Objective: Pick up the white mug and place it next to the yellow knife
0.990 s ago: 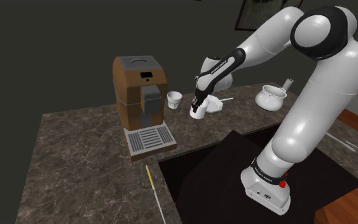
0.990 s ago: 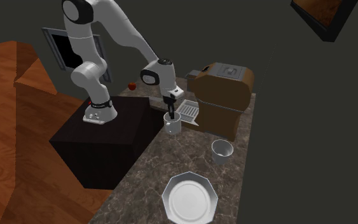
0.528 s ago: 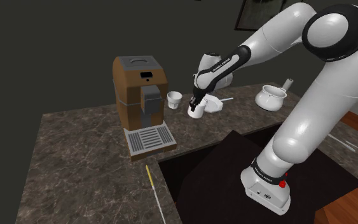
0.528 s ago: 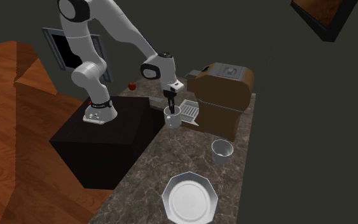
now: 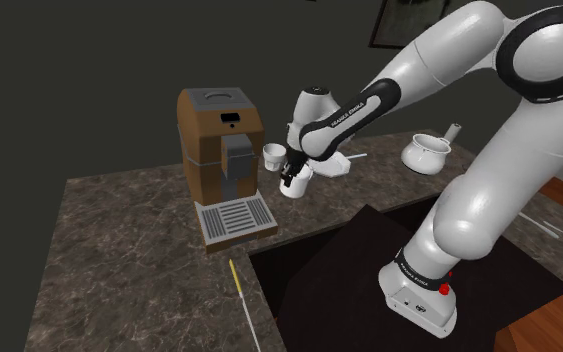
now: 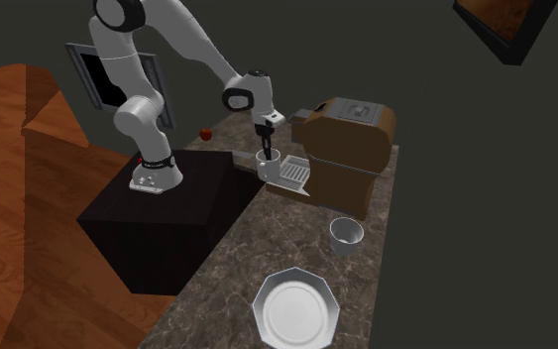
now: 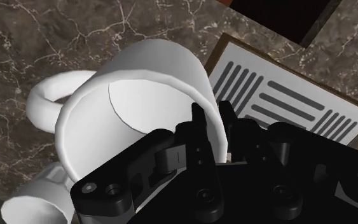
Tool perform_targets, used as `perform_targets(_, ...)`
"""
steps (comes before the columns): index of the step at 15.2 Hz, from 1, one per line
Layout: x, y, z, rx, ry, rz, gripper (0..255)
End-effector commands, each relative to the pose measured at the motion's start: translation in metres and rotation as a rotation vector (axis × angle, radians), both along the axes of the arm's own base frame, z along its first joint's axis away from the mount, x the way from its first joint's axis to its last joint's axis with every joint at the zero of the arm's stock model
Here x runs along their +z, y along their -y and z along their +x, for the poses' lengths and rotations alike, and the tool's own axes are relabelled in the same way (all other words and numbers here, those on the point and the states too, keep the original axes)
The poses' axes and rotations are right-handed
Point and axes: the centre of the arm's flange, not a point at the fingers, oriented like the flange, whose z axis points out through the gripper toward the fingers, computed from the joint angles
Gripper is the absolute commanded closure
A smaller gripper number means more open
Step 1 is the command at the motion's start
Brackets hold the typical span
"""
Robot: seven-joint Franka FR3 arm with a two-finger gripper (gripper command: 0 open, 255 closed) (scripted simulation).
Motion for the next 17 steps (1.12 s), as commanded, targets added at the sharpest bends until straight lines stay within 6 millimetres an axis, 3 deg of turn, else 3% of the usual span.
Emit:
perform_targets(1,-0.002,-0.023,0.0,-0.003,0.0,0.001,255)
perform_targets(17,-0.001,-0.234,-0.016,-0.003,0.0,0.001,255)
